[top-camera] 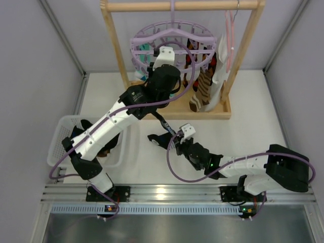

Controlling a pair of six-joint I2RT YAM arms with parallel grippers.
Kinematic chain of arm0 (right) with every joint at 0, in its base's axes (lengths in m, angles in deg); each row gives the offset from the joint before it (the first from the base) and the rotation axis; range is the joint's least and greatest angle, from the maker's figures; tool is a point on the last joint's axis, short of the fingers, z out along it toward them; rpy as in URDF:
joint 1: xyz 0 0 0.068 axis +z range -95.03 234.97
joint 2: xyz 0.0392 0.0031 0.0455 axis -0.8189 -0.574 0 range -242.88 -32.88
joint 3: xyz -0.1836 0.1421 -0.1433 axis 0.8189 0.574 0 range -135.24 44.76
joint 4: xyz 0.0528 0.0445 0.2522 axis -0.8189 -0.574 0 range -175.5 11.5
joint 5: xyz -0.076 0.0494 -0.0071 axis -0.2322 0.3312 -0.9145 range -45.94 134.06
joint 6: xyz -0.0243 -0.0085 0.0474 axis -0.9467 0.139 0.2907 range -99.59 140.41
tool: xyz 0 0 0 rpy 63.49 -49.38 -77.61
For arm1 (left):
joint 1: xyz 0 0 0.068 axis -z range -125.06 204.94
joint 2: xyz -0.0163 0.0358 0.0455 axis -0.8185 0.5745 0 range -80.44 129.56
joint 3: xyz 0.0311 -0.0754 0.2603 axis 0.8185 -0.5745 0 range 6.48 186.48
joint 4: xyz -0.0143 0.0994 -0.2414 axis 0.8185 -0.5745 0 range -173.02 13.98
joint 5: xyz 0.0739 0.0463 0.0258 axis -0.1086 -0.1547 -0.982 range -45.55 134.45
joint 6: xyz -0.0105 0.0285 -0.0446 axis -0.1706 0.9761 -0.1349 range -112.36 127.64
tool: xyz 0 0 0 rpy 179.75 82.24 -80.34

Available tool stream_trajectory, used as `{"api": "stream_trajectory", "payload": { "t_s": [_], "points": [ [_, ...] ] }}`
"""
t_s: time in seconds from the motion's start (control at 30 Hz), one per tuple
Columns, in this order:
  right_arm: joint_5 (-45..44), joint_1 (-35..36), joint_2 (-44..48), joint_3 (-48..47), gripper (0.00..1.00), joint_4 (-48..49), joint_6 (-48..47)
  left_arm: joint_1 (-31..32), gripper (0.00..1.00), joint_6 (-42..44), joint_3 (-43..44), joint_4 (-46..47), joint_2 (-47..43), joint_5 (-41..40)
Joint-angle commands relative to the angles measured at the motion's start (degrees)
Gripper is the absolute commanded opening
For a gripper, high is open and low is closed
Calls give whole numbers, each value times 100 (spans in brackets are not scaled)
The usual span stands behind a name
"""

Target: Remove the socks clipped to the hanger

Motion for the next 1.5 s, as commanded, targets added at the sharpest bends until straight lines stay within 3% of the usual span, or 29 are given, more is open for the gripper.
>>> {"api": "stream_trajectory", "payload": {
  "t_s": [0.0,0.03,0.17,0.27,0.3,0.43,0.63,0.87,1.07,1.17,1.2,1.3,1.4,1.47],
  "points": [
    [317,156,574,11,0,254,286,-48,21,-133,173,103,-90,267],
    [397,156,671,20,0,218,242,-48,35,-142,138,94,-177,389],
    [704,104,1145,-163,0,-220,119,-39,63,-195,-152,68,-546,399],
    [1003,7,1331,-409,0,-598,84,-39,96,-309,-608,76,-1055,303],
    [1134,-19,1357,-471,0,-660,66,-39,98,-361,-748,77,-1230,294],
    [1469,-169,1393,-840,0,-819,31,-47,98,-546,-1469,68,-2197,390],
    [2365,-195,691,-2149,0,-1048,-154,-39,98,-810,-2217,76,-3718,531],
    [3857,-187,-1213,-4544,0,-1293,-181,-39,98,-390,-1972,68,-4396,-162],
    [4344,-160,-3181,-6725,1,-2090,40,-39,98,-116,-1725,68,-4694,-769],
    [3976,-99,-4061,-7712,12,-2967,-205,-39,98,16,-1786,68,-4896,-866],
    [3766,-64,-4230,-8219,39,-3225,-267,-39,98,16,-1822,68,-4941,-867],
    [3440,-55,-4478,-8601,62,-3946,-373,-39,98,34,-1945,59,-5125,-867],
    [2843,-46,-4058,-8260,77,-4044,-487,-39,98,51,-2085,59,-5266,-901],
    [2517,-46,-3585,-7848,80,-4036,-575,-39,98,42,-2164,59,-5319,-954]
  ]
}}
